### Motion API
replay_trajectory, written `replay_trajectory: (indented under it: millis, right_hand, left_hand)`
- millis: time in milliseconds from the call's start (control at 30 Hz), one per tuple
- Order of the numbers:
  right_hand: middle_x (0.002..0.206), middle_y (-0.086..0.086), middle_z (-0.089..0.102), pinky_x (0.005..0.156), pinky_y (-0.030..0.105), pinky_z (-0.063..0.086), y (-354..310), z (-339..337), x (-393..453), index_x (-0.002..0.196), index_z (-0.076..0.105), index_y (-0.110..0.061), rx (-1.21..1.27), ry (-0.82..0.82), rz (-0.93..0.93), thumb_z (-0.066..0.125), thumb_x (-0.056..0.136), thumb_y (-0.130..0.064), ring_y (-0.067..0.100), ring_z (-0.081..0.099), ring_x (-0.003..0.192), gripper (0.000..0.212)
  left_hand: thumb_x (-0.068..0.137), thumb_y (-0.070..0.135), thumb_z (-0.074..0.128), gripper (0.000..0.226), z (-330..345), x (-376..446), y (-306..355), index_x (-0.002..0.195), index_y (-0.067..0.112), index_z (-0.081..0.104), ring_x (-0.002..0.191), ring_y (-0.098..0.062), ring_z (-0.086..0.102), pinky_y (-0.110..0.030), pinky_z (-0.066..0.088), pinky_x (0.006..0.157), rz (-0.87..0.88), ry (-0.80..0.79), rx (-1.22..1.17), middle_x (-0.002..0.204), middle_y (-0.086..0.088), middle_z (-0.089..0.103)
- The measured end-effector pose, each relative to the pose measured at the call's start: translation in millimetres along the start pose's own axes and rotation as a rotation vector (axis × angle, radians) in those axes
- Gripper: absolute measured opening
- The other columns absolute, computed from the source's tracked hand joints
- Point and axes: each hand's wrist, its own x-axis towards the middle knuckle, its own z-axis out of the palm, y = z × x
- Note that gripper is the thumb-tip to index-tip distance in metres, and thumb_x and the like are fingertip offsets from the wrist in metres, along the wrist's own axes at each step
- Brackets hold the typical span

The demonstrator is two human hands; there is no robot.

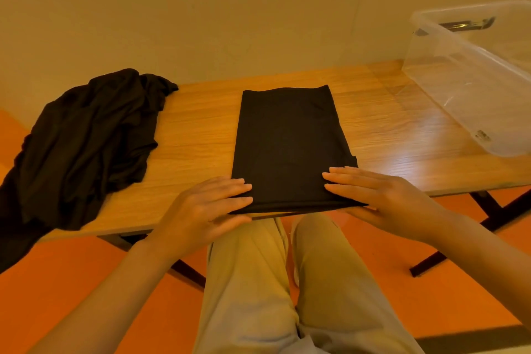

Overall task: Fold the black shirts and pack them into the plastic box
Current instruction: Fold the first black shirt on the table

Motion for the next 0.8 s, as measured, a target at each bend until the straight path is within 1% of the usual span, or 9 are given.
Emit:
replay_trajectory:
  millis: [133, 233, 267, 367, 467, 567, 633, 700, 800]
  right_hand:
    - [0.128, 0.000, 0.061, 0.091, 0.032, 0.053, -4, -4, -7, 0.120, 0.065, -0.016, 0.087, 0.079, -0.006, 0.054, 0.092, -0.036, 0.014, 0.056, 0.120, 0.037]
    - [0.118, -0.001, 0.065, 0.086, 0.017, 0.052, -7, -8, -11, 0.118, 0.066, -0.015, 0.186, 0.128, 0.025, 0.049, 0.094, -0.037, 0.008, 0.060, 0.110, 0.037]
    - [0.115, -0.003, 0.065, 0.085, 0.016, 0.052, -8, -10, -12, 0.117, 0.066, -0.015, 0.238, 0.154, 0.053, 0.049, 0.094, -0.038, 0.006, 0.060, 0.108, 0.036]
    - [0.104, -0.011, 0.068, 0.086, 0.016, 0.051, -12, -14, -9, 0.113, 0.066, -0.023, 0.412, 0.249, 0.163, 0.056, 0.089, -0.037, 0.001, 0.063, 0.101, 0.029]
    - [0.096, -0.016, 0.071, 0.081, 0.015, 0.051, -13, -20, -3, 0.105, 0.071, -0.034, 0.646, 0.322, 0.322, 0.063, 0.085, -0.036, 0.004, 0.067, 0.092, 0.022]
    - [0.092, -0.008, 0.073, 0.079, 0.019, 0.054, -9, -28, 10, 0.098, 0.073, -0.025, 0.841, 0.375, 0.472, 0.067, 0.081, -0.019, 0.010, 0.069, 0.089, 0.019]
    - [0.086, -0.006, 0.073, 0.072, 0.017, 0.055, -2, -35, 23, 0.094, 0.070, -0.020, 0.899, 0.397, 0.554, 0.066, 0.083, -0.009, 0.008, 0.069, 0.086, 0.017]
    - [0.081, -0.006, 0.074, 0.065, 0.018, 0.055, 8, -40, 39, 0.092, 0.069, -0.019, 0.953, 0.404, 0.649, 0.064, 0.086, -0.009, 0.008, 0.069, 0.082, 0.013]
    - [0.081, 0.000, 0.073, 0.059, 0.025, 0.057, 26, -43, 61, 0.090, 0.069, -0.017, 0.948, 0.336, 0.828, 0.067, 0.086, -0.018, 0.012, 0.069, 0.075, 0.005]
  left_hand:
    - [0.091, 0.028, 0.061, 0.025, -5, -4, 10, 0.104, 0.012, 0.074, 0.107, -0.008, 0.065, -0.032, 0.053, 0.093, -0.003, 0.096, -0.012, 0.108, 0.000, 0.071]
    - [0.089, 0.024, 0.062, 0.022, -10, -4, 14, 0.104, 0.012, 0.073, 0.101, -0.005, 0.066, -0.031, 0.054, 0.089, -0.048, 0.116, -0.049, 0.102, 0.003, 0.072]
    - [0.089, 0.023, 0.061, 0.022, -10, -4, 15, 0.105, 0.013, 0.073, 0.099, -0.004, 0.066, -0.031, 0.054, 0.087, -0.072, 0.126, -0.073, 0.100, 0.004, 0.072]
    - [0.088, 0.024, 0.059, 0.022, -14, 0, 21, 0.107, 0.018, 0.069, 0.094, 0.000, 0.065, -0.026, 0.054, 0.083, -0.200, 0.222, -0.220, 0.097, 0.008, 0.071]
    - [0.087, 0.028, 0.058, 0.023, -20, 10, 24, 0.108, 0.027, 0.066, 0.098, 0.001, 0.064, -0.014, 0.050, 0.083, -0.362, 0.322, -0.414, 0.101, 0.016, 0.071]
    - [0.087, 0.014, 0.066, 0.027, -23, 26, 24, 0.103, 0.035, 0.065, 0.092, 0.002, 0.063, -0.009, 0.047, 0.081, -0.480, 0.374, -0.494, 0.098, 0.024, 0.068]
    - [0.088, 0.009, 0.064, 0.030, -25, 41, 21, 0.100, 0.036, 0.065, 0.088, 0.002, 0.063, -0.009, 0.047, 0.078, -0.554, 0.389, -0.515, 0.093, 0.019, 0.069]
    - [0.089, 0.013, 0.064, 0.024, -27, 57, 13, 0.098, 0.035, 0.066, 0.087, 0.002, 0.063, -0.011, 0.050, 0.076, -0.634, 0.408, -0.560, 0.090, 0.014, 0.070]
    - [0.088, 0.023, 0.066, 0.014, -25, 83, -4, 0.100, 0.029, 0.068, 0.089, 0.001, 0.064, -0.014, 0.053, 0.075, -0.789, 0.400, -0.580, 0.095, 0.013, 0.069]
